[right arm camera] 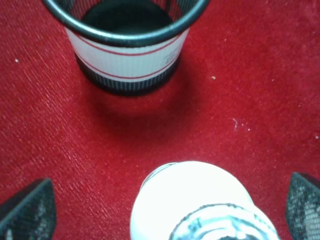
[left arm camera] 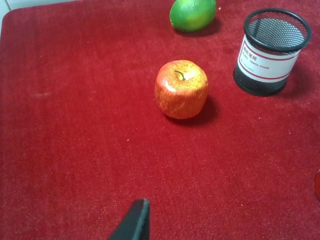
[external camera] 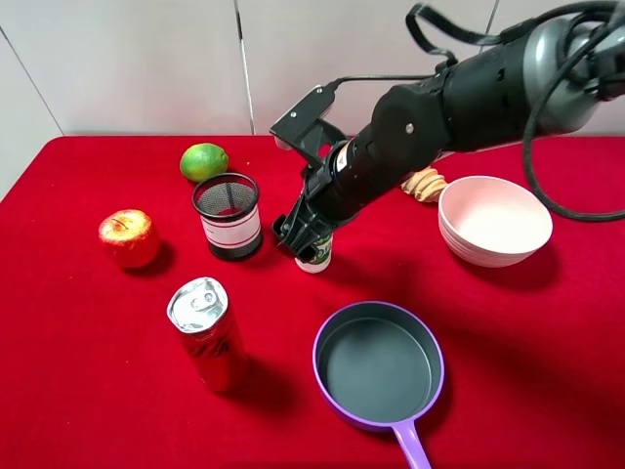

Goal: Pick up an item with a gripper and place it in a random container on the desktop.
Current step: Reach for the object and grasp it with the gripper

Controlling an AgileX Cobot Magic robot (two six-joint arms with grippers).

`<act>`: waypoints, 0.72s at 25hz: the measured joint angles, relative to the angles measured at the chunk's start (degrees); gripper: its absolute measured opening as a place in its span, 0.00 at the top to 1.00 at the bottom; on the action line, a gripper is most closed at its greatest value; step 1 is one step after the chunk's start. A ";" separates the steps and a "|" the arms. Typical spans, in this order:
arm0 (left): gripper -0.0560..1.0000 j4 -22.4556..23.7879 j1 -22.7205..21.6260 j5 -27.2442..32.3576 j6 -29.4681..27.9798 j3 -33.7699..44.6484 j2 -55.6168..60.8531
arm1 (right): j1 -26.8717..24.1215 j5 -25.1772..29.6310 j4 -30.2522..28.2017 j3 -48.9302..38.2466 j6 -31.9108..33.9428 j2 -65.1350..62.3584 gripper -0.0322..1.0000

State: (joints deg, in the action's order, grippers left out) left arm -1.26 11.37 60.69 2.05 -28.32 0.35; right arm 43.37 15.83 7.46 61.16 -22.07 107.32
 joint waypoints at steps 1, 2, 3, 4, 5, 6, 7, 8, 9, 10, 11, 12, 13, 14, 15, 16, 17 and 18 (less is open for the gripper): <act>0.01 0.00 0.00 0.00 0.00 0.00 0.00 | 0.00 -0.29 0.00 0.00 0.00 0.37 0.30; 0.01 0.00 0.00 0.00 0.00 0.00 0.00 | 0.00 -0.75 0.00 0.00 0.00 0.84 0.30; 0.01 0.00 0.00 0.00 0.00 0.00 0.00 | 0.00 -1.34 0.00 0.00 0.00 1.18 0.30; 0.01 0.00 0.00 0.00 0.00 0.00 0.00 | 0.00 -1.89 0.00 0.00 0.00 1.56 0.30; 0.01 0.00 0.00 0.00 0.00 0.00 0.00 | 0.00 -2.25 0.00 0.00 0.00 1.95 0.30; 0.01 0.00 0.00 0.00 0.00 0.00 0.00 | 0.00 -2.75 0.00 0.00 0.00 2.38 0.30; 0.01 0.00 0.00 0.00 0.00 0.00 0.00 | 0.00 -3.14 0.00 0.00 0.00 2.67 0.30; 0.01 0.00 0.00 0.00 0.00 0.00 0.00 | 0.00 -3.34 0.00 0.00 0.00 3.02 0.30; 0.01 0.00 0.00 0.00 0.00 0.00 0.00 | 0.00 -3.40 0.00 0.00 0.00 3.21 0.30; 0.01 0.00 0.00 0.00 0.00 0.00 0.00 | 0.00 -3.40 0.00 0.00 0.00 3.36 0.30; 0.01 0.00 0.00 0.00 0.00 0.00 0.00 | 0.00 -3.49 0.00 0.00 0.00 3.59 0.30; 0.01 0.00 0.00 0.00 0.00 0.00 0.00 | 0.00 -3.54 0.00 0.00 0.00 3.75 0.30; 0.01 0.00 0.00 0.00 0.00 0.00 0.00 | 0.00 -3.54 0.00 0.00 0.00 3.76 0.30; 0.01 0.00 0.00 0.00 0.00 0.00 0.00 | 0.00 -3.55 0.00 0.00 0.00 3.76 0.30; 0.01 0.00 0.00 0.00 0.00 0.00 0.00 | 0.00 -3.60 0.00 0.00 0.00 3.76 0.30; 0.01 0.00 0.00 0.00 0.00 0.00 0.00 | 0.00 -3.67 0.00 0.00 0.00 3.76 0.30; 0.01 0.00 0.00 0.00 0.00 0.00 0.00 | 0.00 -3.66 0.00 0.00 0.00 3.76 0.30; 0.01 0.00 0.00 0.00 0.00 0.00 0.00 | 0.00 -3.71 0.00 0.00 0.00 3.76 0.30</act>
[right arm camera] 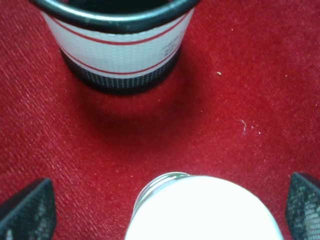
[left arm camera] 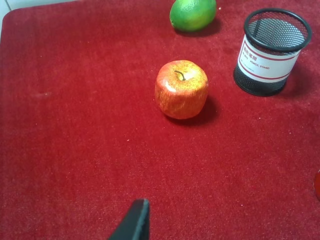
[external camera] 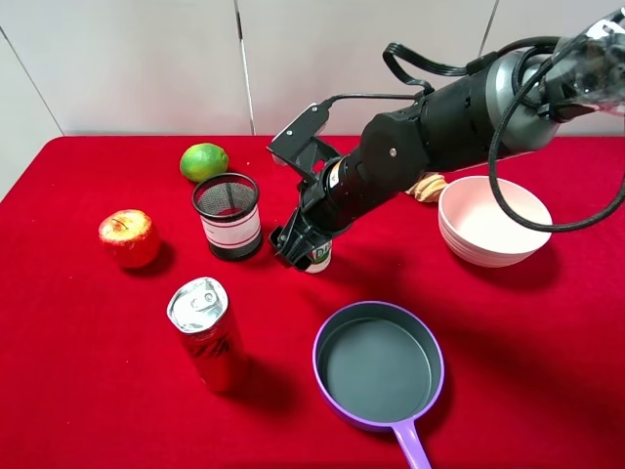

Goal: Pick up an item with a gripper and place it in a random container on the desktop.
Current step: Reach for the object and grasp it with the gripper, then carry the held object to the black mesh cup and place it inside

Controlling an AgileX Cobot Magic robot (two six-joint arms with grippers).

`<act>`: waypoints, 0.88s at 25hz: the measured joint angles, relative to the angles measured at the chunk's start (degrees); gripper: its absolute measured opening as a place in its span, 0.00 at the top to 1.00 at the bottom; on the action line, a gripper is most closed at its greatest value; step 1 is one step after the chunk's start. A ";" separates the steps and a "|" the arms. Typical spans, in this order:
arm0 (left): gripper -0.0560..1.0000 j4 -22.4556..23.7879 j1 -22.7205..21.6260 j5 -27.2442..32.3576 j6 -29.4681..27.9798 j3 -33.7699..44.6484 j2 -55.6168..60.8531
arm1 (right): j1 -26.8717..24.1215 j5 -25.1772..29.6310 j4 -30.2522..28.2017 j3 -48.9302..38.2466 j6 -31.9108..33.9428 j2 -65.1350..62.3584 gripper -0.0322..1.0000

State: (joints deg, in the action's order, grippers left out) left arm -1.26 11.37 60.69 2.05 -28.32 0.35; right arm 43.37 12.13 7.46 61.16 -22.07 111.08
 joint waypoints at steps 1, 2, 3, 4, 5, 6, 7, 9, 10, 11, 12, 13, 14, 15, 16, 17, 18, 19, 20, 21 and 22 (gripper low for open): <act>0.01 0.00 0.00 0.00 0.00 0.00 0.00 | 0.00 -0.07 0.00 0.00 0.00 0.05 0.30; 0.01 0.00 0.00 0.00 0.00 0.00 0.00 | 0.00 -0.13 0.00 0.00 0.00 0.09 0.30; 0.01 0.00 0.00 0.00 0.00 0.00 0.00 | 0.00 -0.18 0.00 0.00 0.00 0.06 0.31; 0.01 0.00 0.00 0.00 0.00 0.00 0.00 | 0.00 -0.19 0.00 0.00 0.00 0.06 0.34; 0.01 0.00 0.00 0.00 0.00 0.00 0.00 | 0.00 -0.19 0.00 0.00 0.00 0.06 0.36; 0.01 0.00 0.00 0.00 0.00 0.00 0.00 | 0.00 -0.19 0.00 0.00 0.00 0.06 0.39; 0.01 0.00 0.00 0.00 0.00 0.00 0.00 | 0.00 -0.19 0.00 0.00 0.00 0.06 0.42; 0.01 0.00 0.00 0.00 0.00 0.00 0.00 | 0.00 -0.34 0.00 0.00 0.00 0.06 0.51; 0.01 0.00 0.00 0.00 0.00 0.00 0.00 | -0.08 -0.96 -0.30 0.09 -0.07 0.06 0.56; 0.01 0.00 0.00 0.00 0.00 0.00 0.00 | -0.08 -0.91 -0.08 0.15 -0.01 0.06 0.60; 0.01 0.00 0.00 0.00 0.00 0.00 0.00 | -0.08 -0.91 0.04 0.21 -0.01 0.06 0.59; 0.01 0.00 0.00 0.00 0.00 0.00 0.00 | -0.08 -0.91 0.04 0.21 -0.01 0.06 0.59; 0.01 0.00 0.00 0.00 0.00 0.00 0.00 | -0.08 -0.91 0.04 0.21 0.05 0.06 0.59; 0.01 0.00 0.00 0.00 0.00 0.00 0.00 | -0.08 -0.91 0.09 0.21 0.10 0.06 0.59; 0.01 0.00 0.00 0.00 0.00 0.00 0.00 | -0.08 -0.87 0.09 0.21 0.26 0.06 0.59; 0.01 0.00 0.00 0.00 0.00 0.00 0.00 | -0.08 -0.87 0.09 0.21 0.46 0.06 0.59; 0.01 0.00 0.00 0.00 0.00 0.00 0.00 | -0.08 -0.87 0.09 0.21 0.46 0.06 0.59; 0.01 0.00 0.00 0.00 0.00 0.00 0.00 | -0.08 -0.87 0.09 0.21 0.51 0.06 0.59; 0.01 0.00 0.00 0.00 0.00 0.00 0.00 | -0.08 -0.87 0.09 0.21 0.60 0.06 0.59; 0.01 0.00 0.00 0.00 0.00 0.00 0.00 | -0.08 -0.87 0.09 0.21 0.65 0.06 0.59; 0.01 0.00 0.00 0.00 0.00 0.00 0.00 | -0.08 -0.87 0.09 0.21 0.65 0.06 0.59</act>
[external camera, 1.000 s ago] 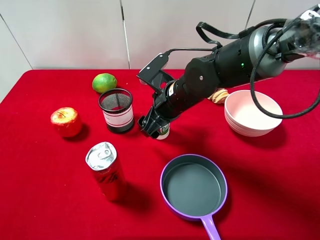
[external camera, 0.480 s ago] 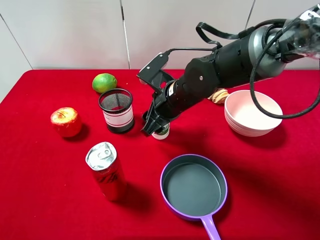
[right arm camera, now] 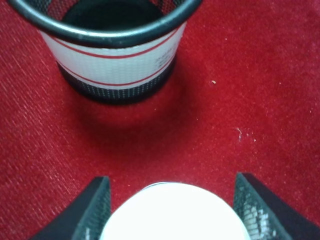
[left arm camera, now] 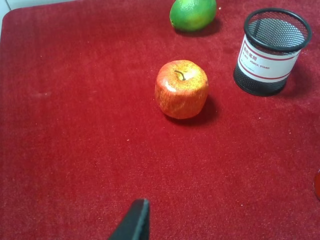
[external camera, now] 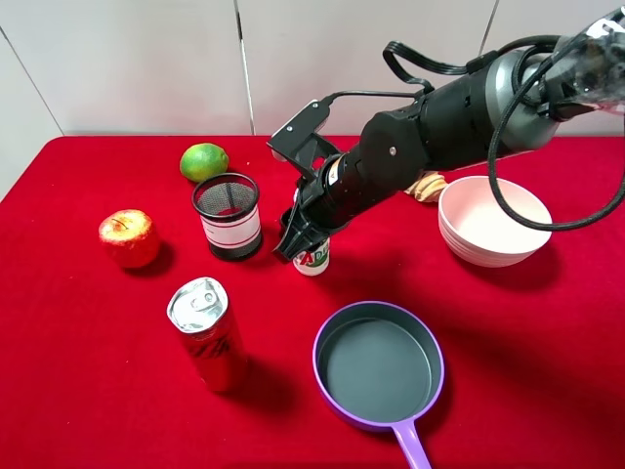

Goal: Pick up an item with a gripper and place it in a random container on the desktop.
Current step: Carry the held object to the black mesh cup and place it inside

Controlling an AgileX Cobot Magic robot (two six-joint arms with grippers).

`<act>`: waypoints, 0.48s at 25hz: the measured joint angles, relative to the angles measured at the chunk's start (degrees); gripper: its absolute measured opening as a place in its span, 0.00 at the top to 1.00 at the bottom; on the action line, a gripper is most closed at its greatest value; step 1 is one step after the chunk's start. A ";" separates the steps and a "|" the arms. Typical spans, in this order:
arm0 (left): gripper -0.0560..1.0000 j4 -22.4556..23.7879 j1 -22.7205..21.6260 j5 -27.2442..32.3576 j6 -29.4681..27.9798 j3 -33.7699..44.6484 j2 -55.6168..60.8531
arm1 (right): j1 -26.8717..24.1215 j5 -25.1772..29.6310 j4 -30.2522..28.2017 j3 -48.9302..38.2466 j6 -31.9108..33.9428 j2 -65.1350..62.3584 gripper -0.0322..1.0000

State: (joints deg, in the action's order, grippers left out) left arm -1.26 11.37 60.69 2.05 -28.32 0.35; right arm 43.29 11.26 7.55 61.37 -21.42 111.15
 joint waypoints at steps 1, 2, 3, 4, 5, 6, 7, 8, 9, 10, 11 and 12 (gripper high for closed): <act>0.01 0.00 0.00 0.00 0.00 0.00 0.00 | 0.00 0.00 0.00 0.00 0.00 0.00 0.59; 0.01 0.00 0.00 0.00 0.00 0.00 0.00 | 0.00 0.00 0.00 0.00 0.00 0.00 0.59; 0.01 0.00 0.00 0.00 0.00 0.00 0.00 | 0.00 0.00 0.00 0.00 0.08 0.00 0.59; 0.01 0.00 0.00 0.00 0.00 0.00 0.00 | 0.00 0.00 0.00 0.00 0.25 0.00 0.59; 0.01 0.00 0.00 0.00 0.00 0.00 0.00 | 0.00 0.00 0.00 0.00 0.42 0.00 0.59; 0.01 0.00 0.00 0.00 0.00 0.00 0.00 | 0.00 0.00 0.00 0.00 0.64 0.00 0.59; 0.01 0.00 0.00 0.00 0.00 0.00 0.00 | 0.00 0.00 0.00 0.00 0.76 0.00 0.59; 0.01 0.00 0.00 0.00 0.00 0.00 0.00 | 0.00 0.00 0.00 0.00 0.80 0.00 0.59; 0.01 0.00 0.00 0.00 0.00 0.00 0.00 | 0.00 0.00 0.00 0.00 0.80 0.00 0.59; 0.01 0.00 0.00 0.00 0.00 0.00 0.00 | 0.00 0.00 0.00 0.00 0.80 0.00 0.59; 0.01 0.00 0.00 0.00 0.00 0.00 0.00 | 0.00 0.00 0.00 0.00 0.81 0.00 0.59; 0.01 0.00 0.00 0.00 0.00 0.00 0.00 | 0.00 0.00 0.00 0.00 0.81 0.00 0.59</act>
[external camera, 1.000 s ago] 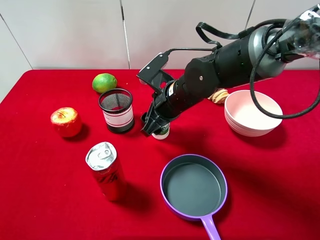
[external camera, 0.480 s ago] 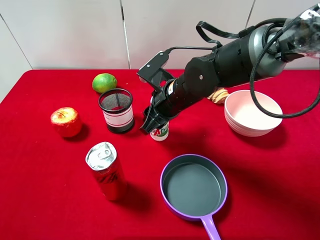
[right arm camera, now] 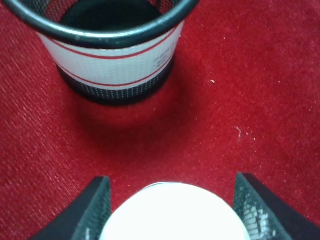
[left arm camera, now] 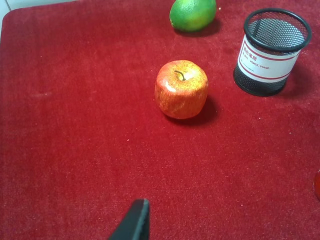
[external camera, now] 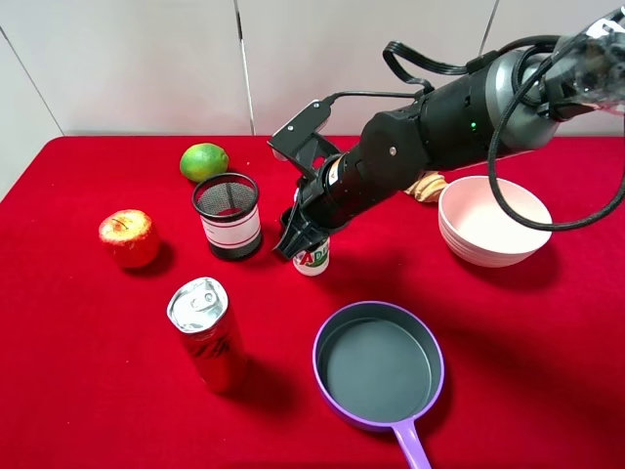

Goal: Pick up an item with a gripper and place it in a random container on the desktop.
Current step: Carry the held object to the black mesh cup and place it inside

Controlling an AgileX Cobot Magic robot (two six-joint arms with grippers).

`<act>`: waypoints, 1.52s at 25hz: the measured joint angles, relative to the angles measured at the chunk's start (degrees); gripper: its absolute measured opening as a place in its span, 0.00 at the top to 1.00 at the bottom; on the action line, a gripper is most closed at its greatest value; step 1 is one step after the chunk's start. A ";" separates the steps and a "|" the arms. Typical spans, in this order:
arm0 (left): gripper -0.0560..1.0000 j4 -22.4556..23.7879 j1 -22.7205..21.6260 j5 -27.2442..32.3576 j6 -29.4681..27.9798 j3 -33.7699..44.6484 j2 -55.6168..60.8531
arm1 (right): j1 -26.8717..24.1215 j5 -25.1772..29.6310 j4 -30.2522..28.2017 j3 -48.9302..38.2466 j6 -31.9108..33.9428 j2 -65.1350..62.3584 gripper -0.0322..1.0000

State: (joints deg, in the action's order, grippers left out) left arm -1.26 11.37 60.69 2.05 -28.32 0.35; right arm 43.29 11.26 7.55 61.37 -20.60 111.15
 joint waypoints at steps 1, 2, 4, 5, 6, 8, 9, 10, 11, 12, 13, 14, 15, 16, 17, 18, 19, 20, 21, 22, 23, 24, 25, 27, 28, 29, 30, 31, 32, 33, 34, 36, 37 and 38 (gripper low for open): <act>0.01 0.00 0.00 0.00 0.00 0.00 0.00 | 0.00 0.00 0.00 0.00 0.05 0.00 0.59; 0.01 0.00 0.00 0.00 0.00 0.00 0.00 | 0.00 0.00 -0.05 0.00 0.11 0.00 0.59; 0.01 0.00 0.00 0.00 0.00 0.00 0.00 | 0.00 0.00 -0.05 0.00 0.28 0.00 0.59; 0.01 0.00 0.00 0.00 0.00 0.00 0.00 | 0.00 0.00 -0.05 0.00 0.29 0.00 0.59; 0.01 0.00 0.00 0.00 0.00 0.00 0.00 | 0.00 0.00 -0.11 0.00 0.34 -0.06 0.59; 0.01 0.00 0.00 0.00 0.00 0.00 0.00 | 0.00 0.28 -0.38 0.00 0.47 -0.24 0.59; 0.01 0.00 0.00 0.00 0.00 0.00 0.00 | 0.00 0.50 -0.51 0.00 0.47 -0.39 0.59; 0.01 0.00 0.00 0.00 0.00 0.00 0.00 | 0.00 0.90 -0.75 0.00 0.62 -0.63 0.59; 0.01 0.00 0.00 0.00 0.00 0.00 0.00 | 0.00 1.52 -0.98 0.00 0.92 -0.89 0.59; 0.01 0.00 0.00 0.00 0.00 0.00 0.00 | 0.00 1.72 -1.04 0.00 1.34 -1.14 0.59; 0.01 0.00 0.00 0.00 0.00 0.00 0.00 | 0.00 1.78 -1.17 0.00 1.78 -1.31 0.59; 0.01 0.00 0.00 0.00 0.00 0.00 0.00 | 0.00 1.78 -1.17 0.00 1.78 -1.31 0.59; 0.01 0.00 0.00 0.00 0.00 0.00 0.00 | 0.00 1.99 -1.65 0.00 2.65 -1.80 0.59; 0.01 0.00 0.00 0.00 0.00 0.00 0.00 | 0.00 2.36 -1.85 0.00 3.06 -2.03 0.59; 0.01 0.00 0.00 0.00 0.00 0.00 0.00 | 0.00 2.84 -2.02 0.00 3.31 -2.27 0.59; 0.01 0.00 0.00 0.00 0.00 0.00 0.00 | 0.00 3.40 -2.19 0.00 3.58 -2.59 0.59; 0.01 0.00 0.00 0.00 0.00 0.00 0.00 | 0.00 3.89 -2.32 0.00 4.04 -2.91 0.59; 0.01 0.00 0.00 0.00 0.00 0.00 0.00 | 0.00 4.60 -2.51 0.00 4.67 -3.35 0.59; 0.01 0.00 0.00 0.00 0.00 0.00 0.00 | 0.00 5.43 -2.87 0.00 5.07 -3.99 0.59; 0.01 0.00 0.00 0.00 0.00 0.00 0.00 | 0.00 6.24 -3.16 0.00 5.38 -4.57 0.59; 0.01 0.00 0.00 0.00 0.00 0.00 0.00 | 0.00 7.29 -3.66 0.00 5.62 -5.42 0.59; 0.01 0.00 0.00 0.00 0.00 0.00 0.00 | 0.00 8.22 -4.06 0.00 5.79 -6.39 0.59; 0.01 0.00 0.00 0.00 0.00 0.00 0.00 | 0.00 9.60 -4.50 0.00 5.85 -7.48 0.59; 0.01 0.00 0.00 0.00 0.00 0.00 0.00 | 0.00 10.64 -4.81 0.00 5.87 -8.38 0.59; 0.01 0.00 0.00 0.00 0.00 0.00 0.00 | 0.00 11.86 -5.09 0.00 5.92 -9.49 0.59; 0.01 0.00 0.00 0.00 0.00 0.00 0.00 | 0.00 13.03 -5.52 0.00 5.99 -10.65 0.59; 0.01 0.00 0.00 0.00 0.00 0.00 0.00 | 0.00 14.10 -5.88 0.00 5.99 -11.81 0.59; 0.01 0.00 0.00 0.00 0.00 0.00 0.00 | 0.00 14.98 -6.18 0.00 6.03 -12.79 0.59; 0.01 0.00 0.00 0.00 0.00 0.00 0.00 | 0.00 15.83 -6.31 0.00 6.03 -13.92 0.59; 0.01 0.00 0.00 0.00 0.00 0.00 0.00 | 0.00 16.90 -6.49 0.00 6.03 -15.02 0.59; 0.01 0.00 0.00 0.00 0.00 0.00 0.00 | 0.00 17.88 -6.54 0.11 6.03 -15.85 0.59; 0.01 0.00 0.00 0.00 0.00 0.00 0.00 | 0.00 21.70 -6.69 1.24 6.03 -17.26 0.59; 0.01 0.00 0.00 0.00 0.00 0.00 0.00 | 0.00 25.00 -6.69 2.72 6.03 -17.72 0.59; 0.01 0.00 0.00 0.00 0.00 0.00 0.00 | 0.00 27.45 -6.69 4.38 6.03 -17.84 0.59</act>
State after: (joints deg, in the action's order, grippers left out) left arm -1.26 11.37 60.69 2.05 -28.32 0.35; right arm 43.29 38.70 0.86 65.76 -14.57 93.31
